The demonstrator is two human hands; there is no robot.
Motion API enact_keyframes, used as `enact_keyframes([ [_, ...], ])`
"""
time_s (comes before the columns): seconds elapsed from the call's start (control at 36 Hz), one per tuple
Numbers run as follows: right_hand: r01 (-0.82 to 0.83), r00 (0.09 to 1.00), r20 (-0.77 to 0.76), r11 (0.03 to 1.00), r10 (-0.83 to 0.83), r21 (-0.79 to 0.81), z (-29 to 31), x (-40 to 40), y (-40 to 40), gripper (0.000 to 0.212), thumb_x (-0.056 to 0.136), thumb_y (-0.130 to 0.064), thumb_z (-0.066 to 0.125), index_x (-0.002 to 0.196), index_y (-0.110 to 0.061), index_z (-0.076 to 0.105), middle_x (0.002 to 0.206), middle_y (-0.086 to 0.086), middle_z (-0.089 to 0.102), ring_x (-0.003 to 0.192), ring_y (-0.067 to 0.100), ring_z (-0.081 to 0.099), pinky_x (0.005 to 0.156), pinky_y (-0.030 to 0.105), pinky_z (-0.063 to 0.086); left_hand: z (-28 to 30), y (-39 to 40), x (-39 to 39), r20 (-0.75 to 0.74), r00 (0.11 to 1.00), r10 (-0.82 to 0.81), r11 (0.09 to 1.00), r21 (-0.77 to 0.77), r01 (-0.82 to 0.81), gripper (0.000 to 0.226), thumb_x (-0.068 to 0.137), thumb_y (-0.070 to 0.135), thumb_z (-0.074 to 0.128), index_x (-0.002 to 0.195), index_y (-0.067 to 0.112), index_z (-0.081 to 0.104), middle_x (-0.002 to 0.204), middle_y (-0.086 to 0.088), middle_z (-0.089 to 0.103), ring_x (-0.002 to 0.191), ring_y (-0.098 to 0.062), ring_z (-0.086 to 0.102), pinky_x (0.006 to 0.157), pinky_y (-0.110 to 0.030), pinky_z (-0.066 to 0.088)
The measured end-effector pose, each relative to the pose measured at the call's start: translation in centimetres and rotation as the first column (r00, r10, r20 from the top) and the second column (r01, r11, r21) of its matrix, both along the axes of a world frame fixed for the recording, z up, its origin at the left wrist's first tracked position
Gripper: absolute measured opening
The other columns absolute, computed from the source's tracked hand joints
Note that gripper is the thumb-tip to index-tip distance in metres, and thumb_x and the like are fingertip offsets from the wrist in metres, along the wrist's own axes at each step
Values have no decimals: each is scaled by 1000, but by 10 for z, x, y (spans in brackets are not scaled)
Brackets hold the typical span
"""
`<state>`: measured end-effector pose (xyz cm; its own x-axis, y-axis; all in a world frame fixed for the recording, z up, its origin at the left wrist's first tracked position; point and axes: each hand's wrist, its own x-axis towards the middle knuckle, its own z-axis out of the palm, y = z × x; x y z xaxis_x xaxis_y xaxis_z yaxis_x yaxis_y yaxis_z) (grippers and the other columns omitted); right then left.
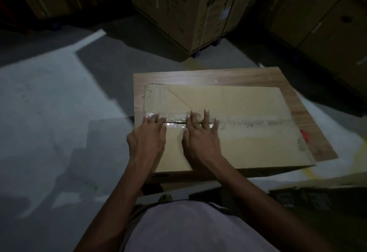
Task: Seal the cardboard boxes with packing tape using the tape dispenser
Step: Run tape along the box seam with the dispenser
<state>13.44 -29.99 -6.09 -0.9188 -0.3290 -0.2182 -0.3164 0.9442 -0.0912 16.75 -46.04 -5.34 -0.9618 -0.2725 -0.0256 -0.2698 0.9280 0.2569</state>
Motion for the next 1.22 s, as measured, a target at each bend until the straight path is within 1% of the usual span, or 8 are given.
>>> enact_keyframes([
  [0.14, 146, 989, -20, 988, -145, 47, 6, -6, 47, 56, 111, -38, 20, 167, -33, 15, 176, -5, 4, 158, 39, -20, 123, 65, -12, -5, 13, 8, -99, 993, 67, 997, 52, -62, 38, 108, 32, 42, 140, 23, 60, 151, -1, 51, 137, -22, 50, 83, -45, 56],
  [0.25, 179, 983, 36, 983, -181, 42, 4, -9, 26, 61, 111, -37, 21, 168, -15, 12, 176, 6, 2, 157, 44, -20, 123, 66, -5, -2, 13, 7, -49, 986, 157, 987, 45, -155, 40, 109, 32, 40, 142, 19, 57, 155, -11, 46, 136, -34, 49, 80, -49, 57],
  [0.42, -80, 997, -8, 996, 80, -48, 2, 6, -26, 60, 112, -37, 18, 167, -13, 16, 176, 5, 8, 158, 45, -15, 125, 64, -4, -4, 6, 7, 14, 983, 181, 983, 39, -182, 50, 107, 38, 36, 150, 12, 41, 155, -16, 42, 128, -36, 54, 84, -46, 56],
  [0.69, 7, 1000, 16, 987, -5, -161, -2, 18, -28, 56, 111, -41, 16, 167, -33, 18, 176, -4, 8, 160, 38, -13, 127, 62, -5, -11, -16, 12, -99, 952, 290, 928, 271, -254, 75, 92, 66, 57, 150, 20, 46, 103, -16, 72, 97, -35, 67, 75, -39, 53],
  [0.86, 89, 996, 8, 989, -89, -121, -4, 19, -35, 59, 111, -38, 19, 169, -26, 12, 176, 2, -1, 158, 39, -20, 126, 63, -8, -23, -34, 21, -23, 900, 436, 688, 653, -317, 56, 82, 68, 68, 103, 17, 78, 68, 4, 68, 70, -16, 68, 59, -27, 49],
  [1.0, 96, 995, 24, 989, -94, -111, -4, 16, -36, 61, 112, -40, 17, 168, -20, 5, 174, 5, -15, 152, 40, -33, 124, 61, -14, -30, -34, 21, -12, 895, 445, 595, 752, -285, 46, 84, 61, 72, 54, 27, 65, 52, 9, 64, 56, -9, 65, 49, -21, 37],
  [1.14, -43, 999, 29, 995, 46, -89, -7, 13, -35, 60, 111, -46, 10, 166, -32, -9, 170, 1, -27, 147, 39, -42, 121, 62, -20, -32, -31, 24, -90, 904, 418, 512, 845, -153, 14, 91, 45, 72, 89, 31, 77, 74, 12, 75, 69, -4, 72, 60, -31, 58],
  [1.22, -72, 996, 37, 993, 76, -89, -5, 12, -33, 60, 111, -47, 10, 166, -37, -10, 170, -1, -28, 150, 39, -38, 123, 63, -18, -29, -30, 23, -152, 901, 406, 570, 813, -120, 18, 93, 37, 71, 102, 23, 78, 83, 6, 75, 75, -10, 72, 64, -37, 61],
])
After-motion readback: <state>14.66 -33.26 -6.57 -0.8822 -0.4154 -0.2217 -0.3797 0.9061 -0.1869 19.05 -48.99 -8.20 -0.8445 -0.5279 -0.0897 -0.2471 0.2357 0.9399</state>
